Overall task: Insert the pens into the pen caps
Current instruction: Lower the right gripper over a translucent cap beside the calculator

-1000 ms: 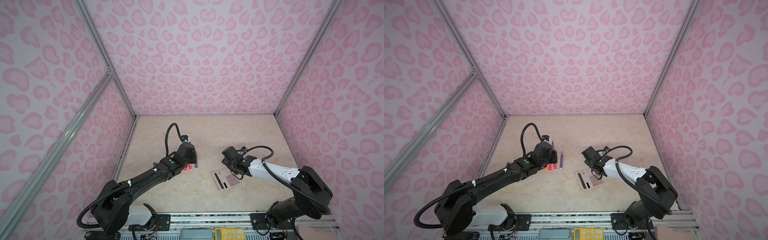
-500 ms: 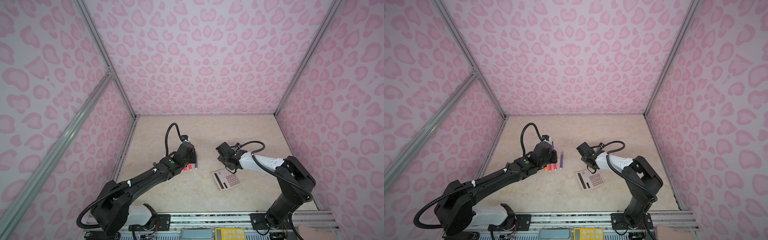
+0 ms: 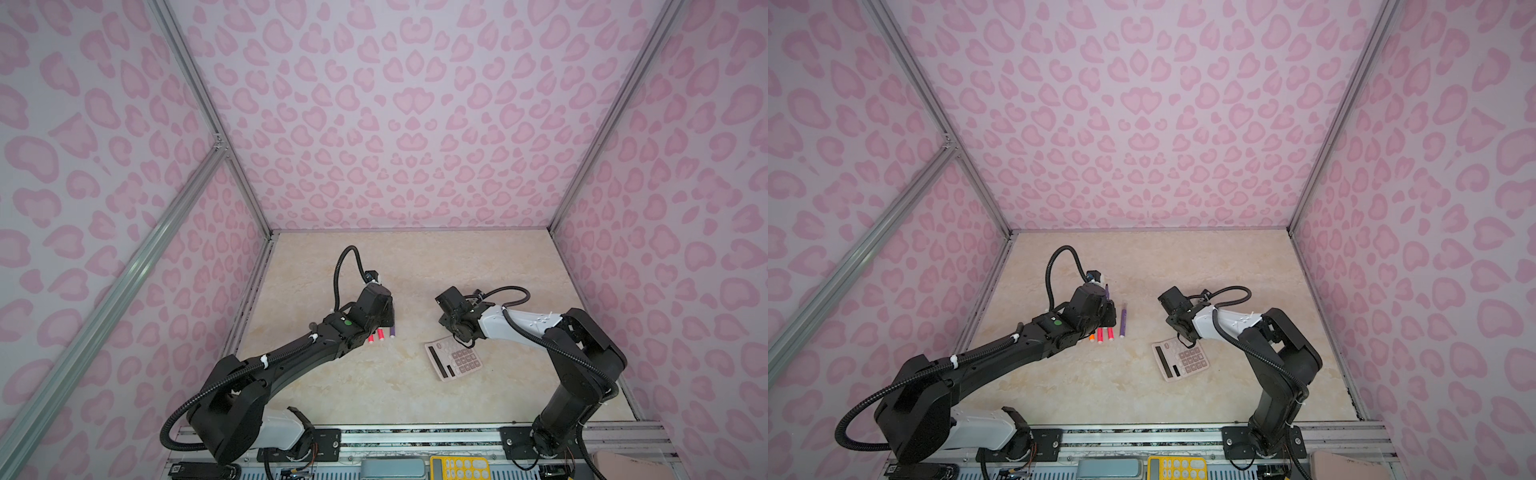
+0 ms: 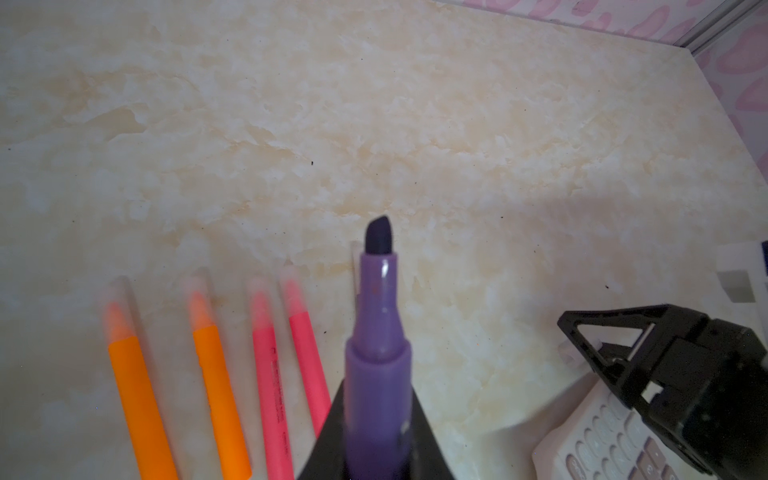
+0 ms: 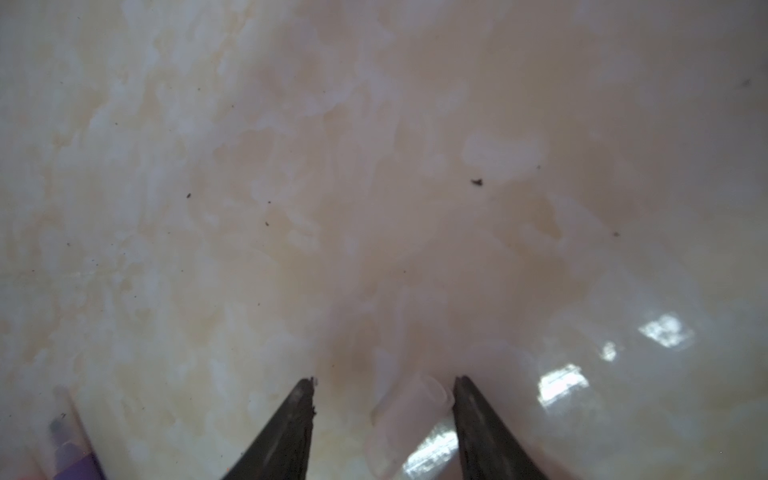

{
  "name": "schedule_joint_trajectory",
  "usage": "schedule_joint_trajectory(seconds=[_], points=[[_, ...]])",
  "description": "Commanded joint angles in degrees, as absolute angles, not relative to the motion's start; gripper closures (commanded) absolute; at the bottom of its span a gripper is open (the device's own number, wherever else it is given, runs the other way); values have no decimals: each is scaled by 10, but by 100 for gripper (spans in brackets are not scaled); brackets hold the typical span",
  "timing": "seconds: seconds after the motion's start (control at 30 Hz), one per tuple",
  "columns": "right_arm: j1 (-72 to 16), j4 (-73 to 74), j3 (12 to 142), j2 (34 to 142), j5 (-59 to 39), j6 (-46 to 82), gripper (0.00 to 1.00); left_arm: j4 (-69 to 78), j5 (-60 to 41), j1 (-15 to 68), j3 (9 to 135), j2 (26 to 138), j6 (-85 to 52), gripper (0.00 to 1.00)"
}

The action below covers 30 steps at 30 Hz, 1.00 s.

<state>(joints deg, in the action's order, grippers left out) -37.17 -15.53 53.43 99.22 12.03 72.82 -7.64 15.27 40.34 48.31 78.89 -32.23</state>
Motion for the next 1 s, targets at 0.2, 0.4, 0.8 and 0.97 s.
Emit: schedule_joint_trajectory(seconds=[0.2, 0.4, 0.8, 0.97], points=[[-370, -122, 540, 1012, 100, 667, 51, -79, 158, 403, 493, 797, -320, 97], [-373, -153, 552, 1025, 124, 625, 53, -80, 158, 403, 495, 797, -319, 97], [-458, -187, 570, 972, 335, 409, 47, -80, 160, 403, 495, 797, -317, 97], [-413, -30, 467, 938, 134, 356, 35, -78, 163, 403, 493, 795, -317, 97]])
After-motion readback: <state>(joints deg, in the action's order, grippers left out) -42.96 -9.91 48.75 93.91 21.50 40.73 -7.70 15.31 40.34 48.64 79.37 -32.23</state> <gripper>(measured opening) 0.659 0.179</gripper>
